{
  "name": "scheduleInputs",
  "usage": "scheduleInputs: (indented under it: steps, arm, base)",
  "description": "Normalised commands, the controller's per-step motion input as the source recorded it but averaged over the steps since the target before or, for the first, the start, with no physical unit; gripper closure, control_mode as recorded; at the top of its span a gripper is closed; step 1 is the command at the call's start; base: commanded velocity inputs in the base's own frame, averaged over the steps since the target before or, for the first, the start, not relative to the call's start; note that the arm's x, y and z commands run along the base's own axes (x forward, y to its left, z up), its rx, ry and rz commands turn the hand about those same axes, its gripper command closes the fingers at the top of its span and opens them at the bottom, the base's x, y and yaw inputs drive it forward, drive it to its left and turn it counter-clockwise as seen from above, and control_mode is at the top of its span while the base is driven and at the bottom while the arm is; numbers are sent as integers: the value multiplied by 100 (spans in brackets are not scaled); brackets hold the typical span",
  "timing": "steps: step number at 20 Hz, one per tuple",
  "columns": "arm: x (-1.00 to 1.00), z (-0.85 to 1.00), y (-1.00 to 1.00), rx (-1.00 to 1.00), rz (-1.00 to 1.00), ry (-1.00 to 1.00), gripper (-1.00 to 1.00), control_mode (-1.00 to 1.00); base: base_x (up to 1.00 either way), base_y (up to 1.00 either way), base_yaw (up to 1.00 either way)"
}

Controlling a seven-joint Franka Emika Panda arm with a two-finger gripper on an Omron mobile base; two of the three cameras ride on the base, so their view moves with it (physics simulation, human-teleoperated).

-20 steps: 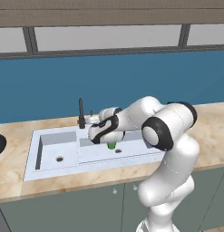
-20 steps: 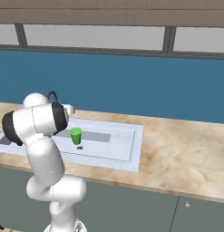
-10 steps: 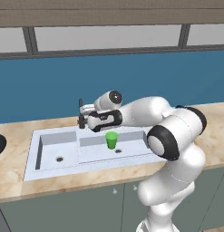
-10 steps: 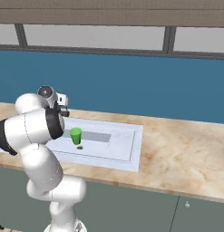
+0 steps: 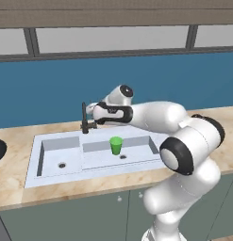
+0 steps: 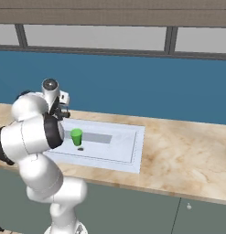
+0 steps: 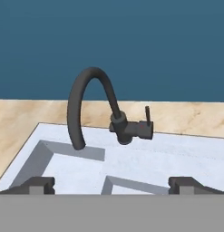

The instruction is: Place the pan in the left basin and the cup in the right basin of the sink.

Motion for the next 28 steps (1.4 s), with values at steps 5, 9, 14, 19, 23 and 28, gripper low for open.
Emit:
scheduleInputs:
  steps: [5,9,14,19,23,28]
  arm:
    - [-27,0,-63,0,12,0,-100,-100]
    - [-12,0,-30,0,11,0,-100,-100]
    - [-8,0,0,0,3,0,-100,-100]
    - [-14,0,0,0,5,1,-100,-100]
    - [-21,0,2,0,6,4,-100,-100]
    - [-32,0,1,-5,2,7,-100,-100]
  base:
    - [0,0,0]
    - [0,0,0]
    - [0,0,0]
    - [0,0,0]
    - [0,0,0]
    - [0,0,0]
